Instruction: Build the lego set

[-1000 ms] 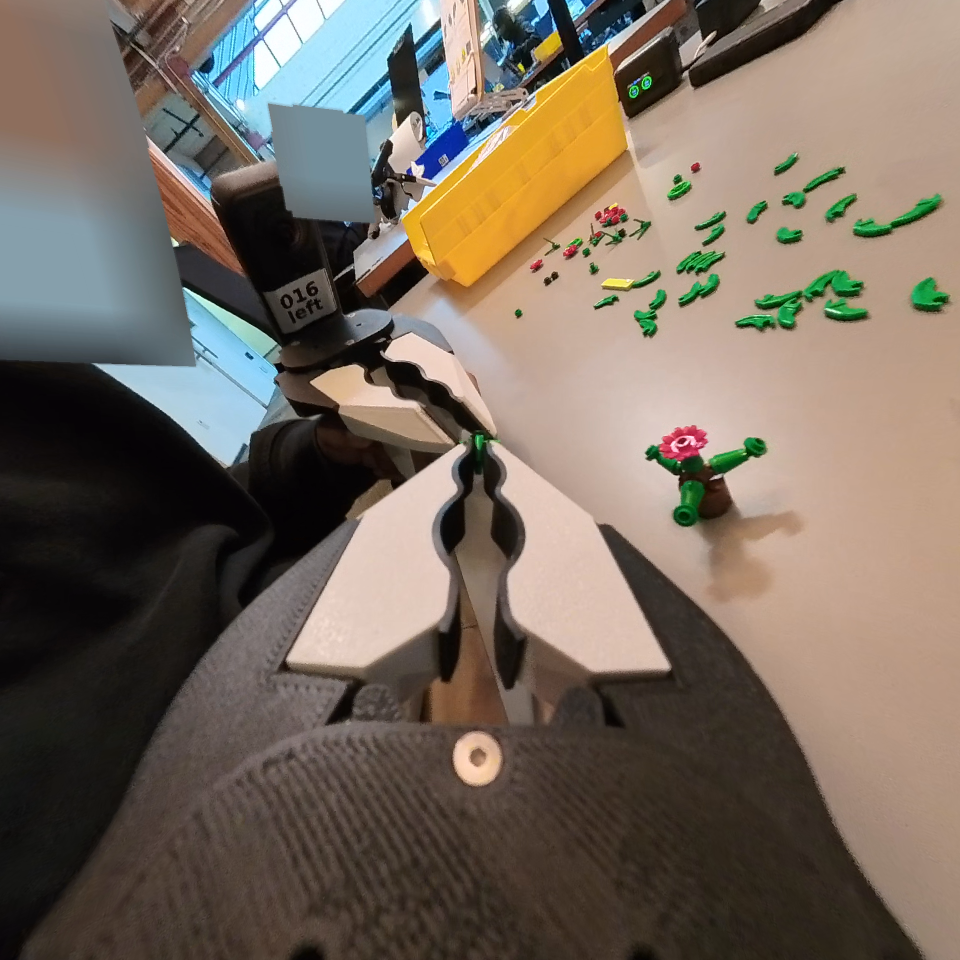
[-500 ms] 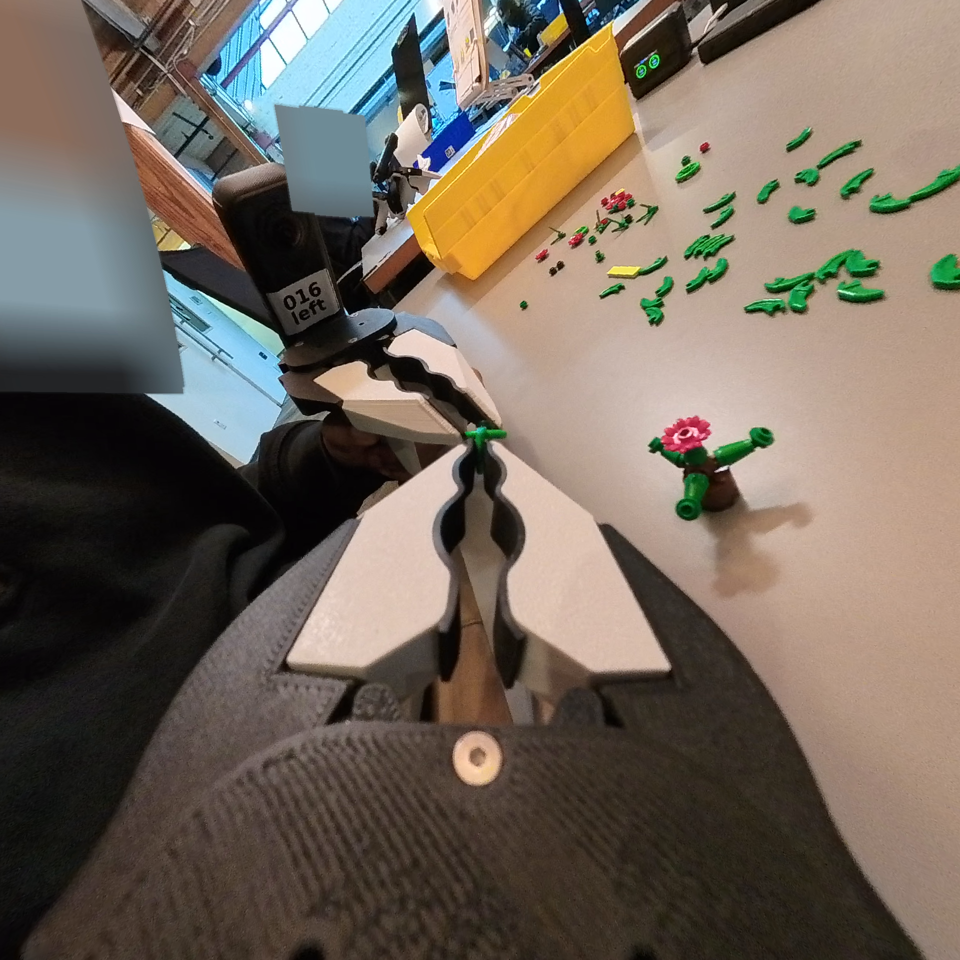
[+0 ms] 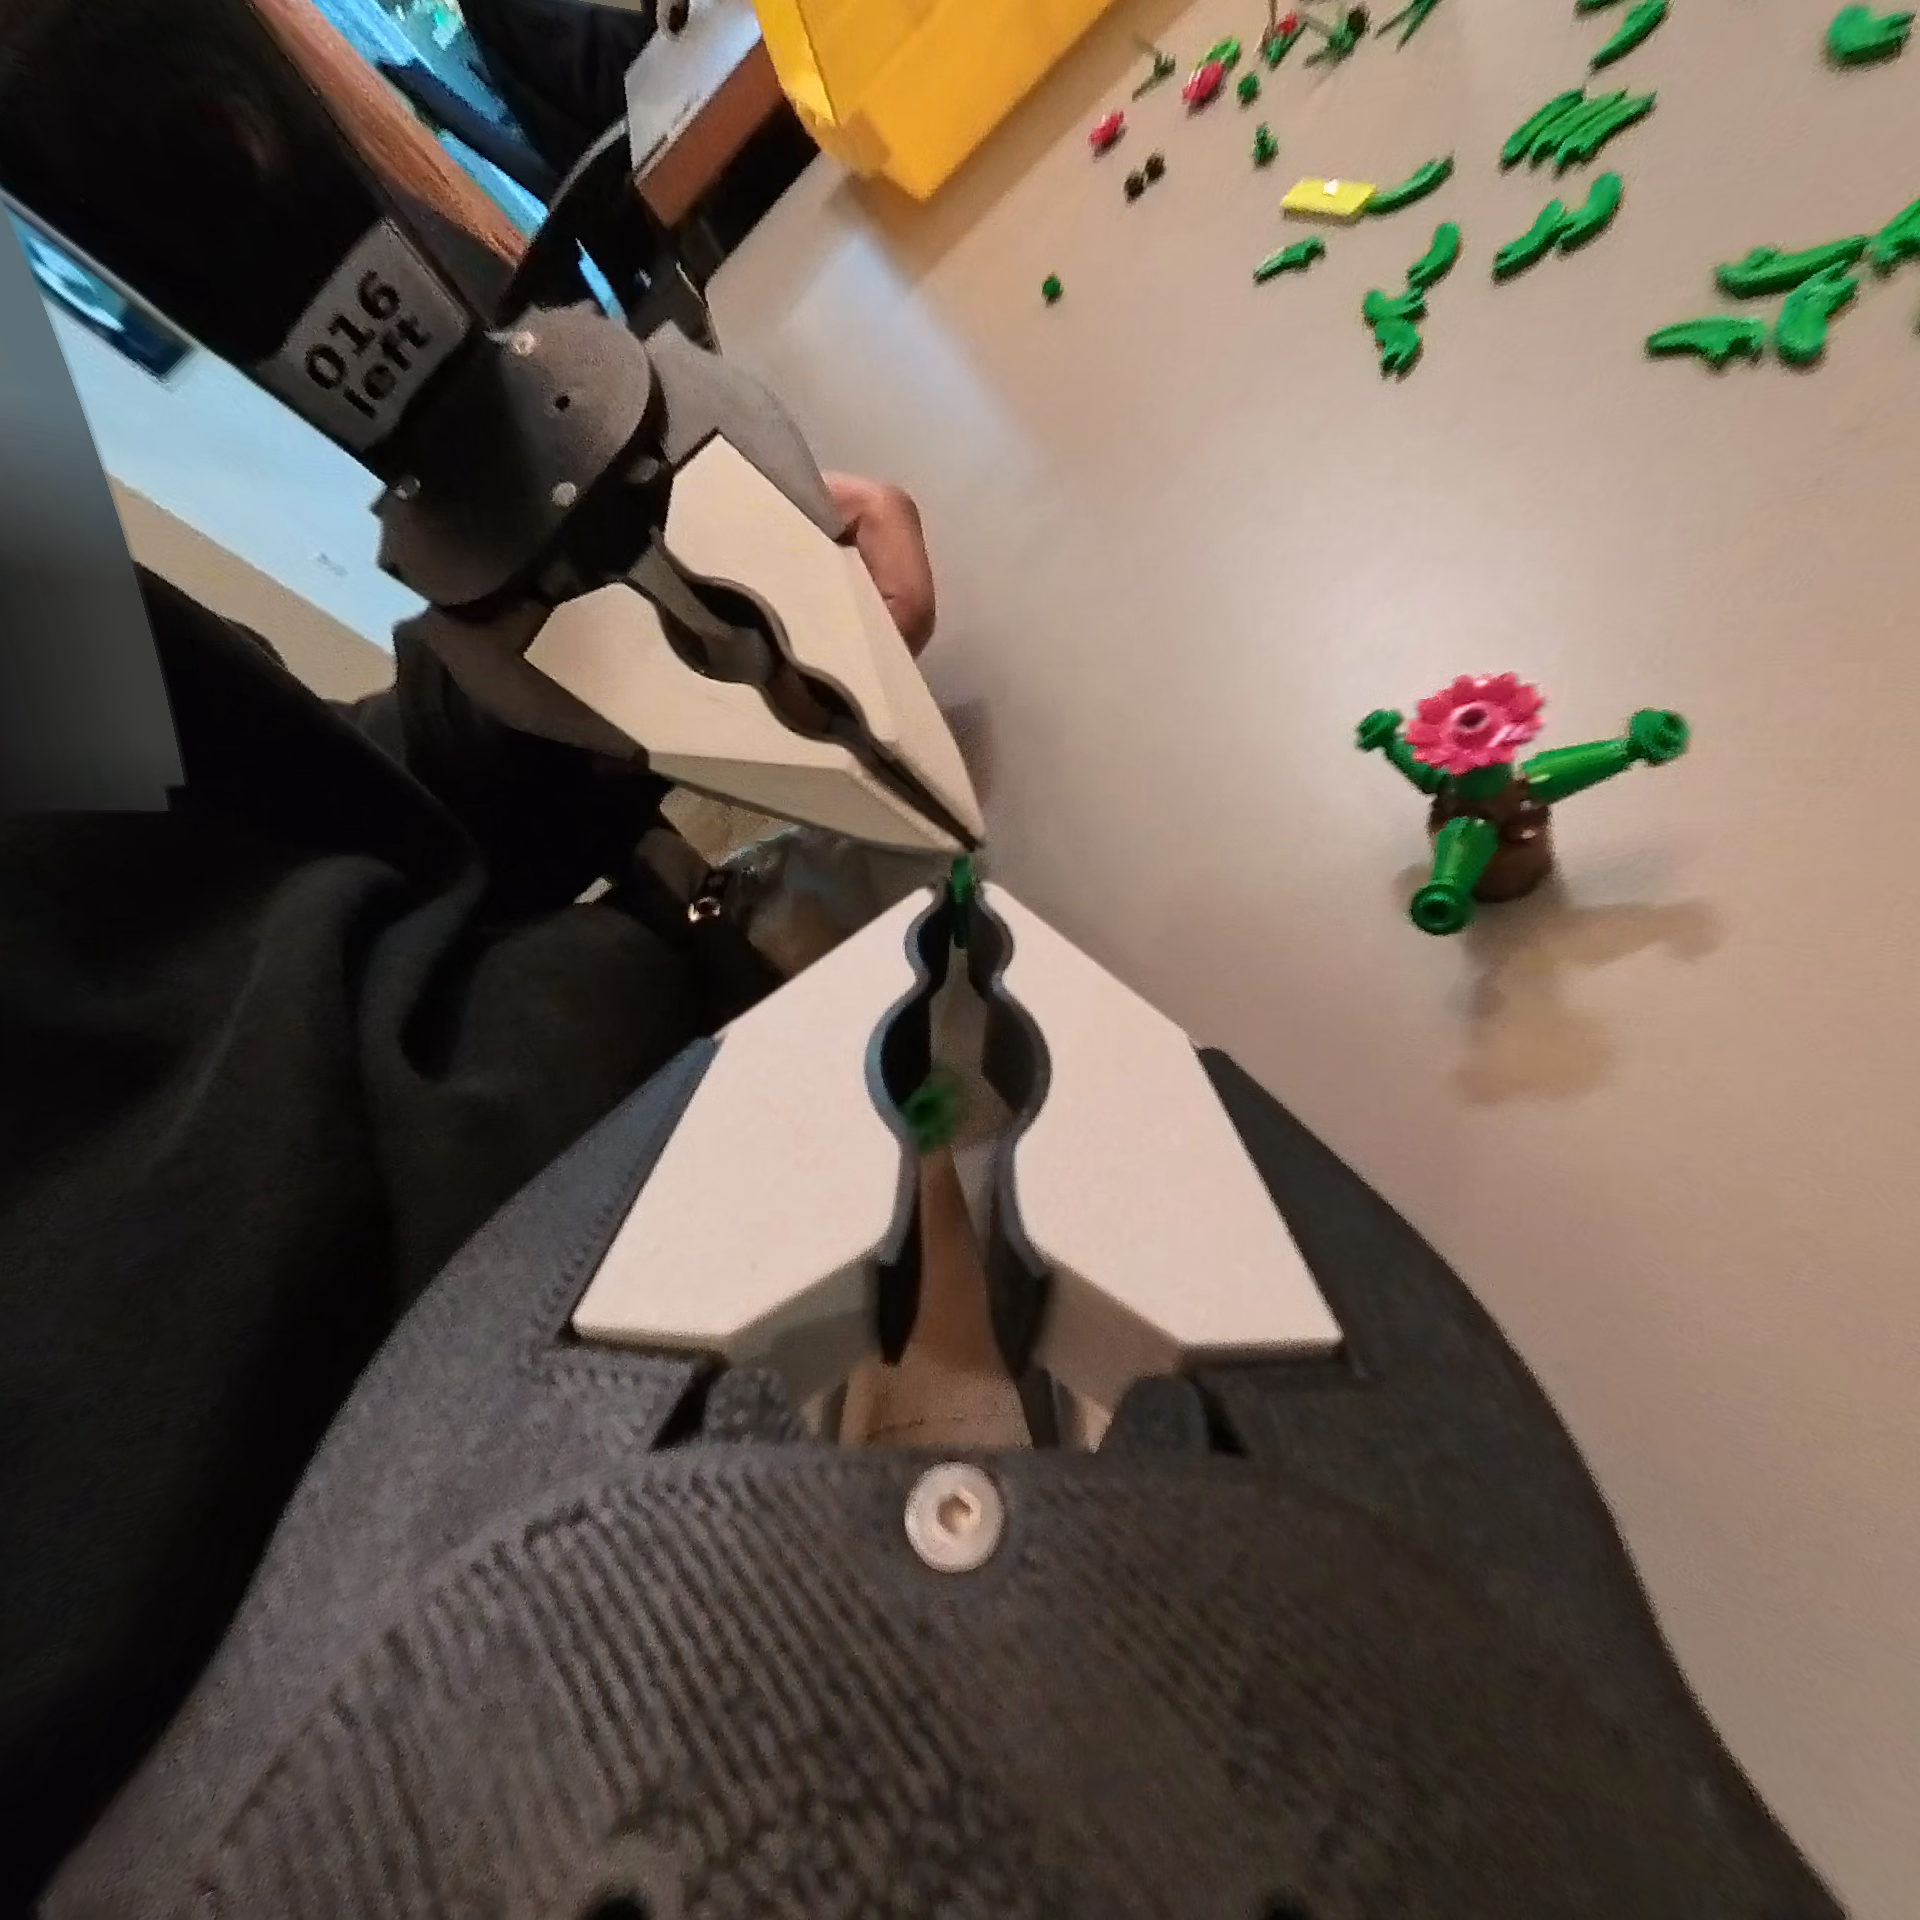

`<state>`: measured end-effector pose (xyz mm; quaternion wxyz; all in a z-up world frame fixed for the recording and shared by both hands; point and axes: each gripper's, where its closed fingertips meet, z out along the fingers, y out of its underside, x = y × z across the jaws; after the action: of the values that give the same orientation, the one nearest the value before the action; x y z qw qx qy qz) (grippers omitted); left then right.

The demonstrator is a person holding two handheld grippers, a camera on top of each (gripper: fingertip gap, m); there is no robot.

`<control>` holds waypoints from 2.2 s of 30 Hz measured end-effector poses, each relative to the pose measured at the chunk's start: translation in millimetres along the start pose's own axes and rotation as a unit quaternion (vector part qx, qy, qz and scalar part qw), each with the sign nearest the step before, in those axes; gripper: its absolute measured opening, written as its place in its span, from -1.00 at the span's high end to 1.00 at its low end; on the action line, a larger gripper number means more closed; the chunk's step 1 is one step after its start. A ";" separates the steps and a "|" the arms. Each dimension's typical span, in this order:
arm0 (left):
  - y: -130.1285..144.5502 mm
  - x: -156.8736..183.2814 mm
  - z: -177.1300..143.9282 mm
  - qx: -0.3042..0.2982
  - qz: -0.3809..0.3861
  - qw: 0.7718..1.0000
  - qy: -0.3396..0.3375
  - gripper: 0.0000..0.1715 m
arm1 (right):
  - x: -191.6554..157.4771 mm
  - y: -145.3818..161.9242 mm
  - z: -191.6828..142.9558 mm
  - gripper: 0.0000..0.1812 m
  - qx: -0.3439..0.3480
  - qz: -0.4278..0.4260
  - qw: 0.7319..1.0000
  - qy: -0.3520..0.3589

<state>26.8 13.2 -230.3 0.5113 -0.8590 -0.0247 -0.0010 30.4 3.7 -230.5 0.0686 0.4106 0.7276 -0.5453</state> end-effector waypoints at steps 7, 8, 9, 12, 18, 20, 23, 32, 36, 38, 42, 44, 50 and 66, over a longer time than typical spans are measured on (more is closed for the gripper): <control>5.9 -20.9 -12.3 -0.003 -0.019 0.999 -0.051 1.00 | 9.6 2.2 -4.6 1.00 -0.003 -0.020 0.999 0.046; 7.1 -25.5 -15.6 0.000 -0.029 0.998 -0.059 1.00 | 9.3 0.4 -9.2 1.00 0.005 -0.019 0.999 0.044; 8.1 -27.2 -18.2 0.003 -0.034 0.998 -0.060 1.00 | 8.7 -2.5 -15.1 1.00 0.017 -0.018 0.999 0.042; 2.8 -25.5 -21.0 0.020 -0.039 0.998 -0.052 1.00 | 12.5 -12.1 -37.3 1.00 0.053 -0.019 0.997 0.051; -11.1 12.3 -14.1 0.035 -0.028 0.999 0.012 1.00 | 13.1 -13.3 -57.9 1.00 0.076 -0.019 0.994 0.072; -10.8 37.6 -11.7 0.028 -0.015 0.998 0.049 1.00 | 6.2 -8.2 -57.6 1.00 0.074 -0.028 0.994 0.074; 4.8 73.7 -2.3 -0.015 -0.007 0.996 0.089 1.00 | -5.4 0.8 -55.6 1.00 0.072 -0.035 0.994 0.070; 67.0 122.5 33.8 -0.134 -0.022 0.989 0.053 0.83 | -47.2 40.0 -58.2 1.00 0.070 -0.042 0.996 0.040; 70.5 144.3 38.9 -0.147 -0.032 0.986 0.074 0.84 | -57.9 58.4 -69.6 1.00 0.080 -0.043 0.995 0.042; 76.6 152.2 43.2 -0.165 -0.044 0.981 0.095 0.87 | -61.2 62.2 -76.8 1.00 0.093 -0.043 0.994 0.043; 88.0 154.1 51.2 -0.204 -0.049 0.972 0.106 0.88 | -64.7 62.5 -89.1 1.00 0.117 -0.054 0.990 0.050; 88.6 154.9 53.6 -0.209 -0.041 0.971 0.110 0.91 | -64.3 61.5 -92.0 1.00 0.123 -0.062 0.989 0.054; 90.7 155.8 59.1 -0.223 -0.030 0.967 0.123 0.93 | -62.8 61.9 -90.2 1.00 0.133 -0.059 0.989 0.038; 68.7 156.6 71.9 -0.171 -0.037 0.974 0.145 0.82 | -55.3 61.7 -92.1 1.00 0.145 -0.050 0.988 0.031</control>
<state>184.5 50.1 -320.7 0.3550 -0.9228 0.0181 -0.1486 140.1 57.2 -209.2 -0.0419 0.3959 0.6620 -0.6350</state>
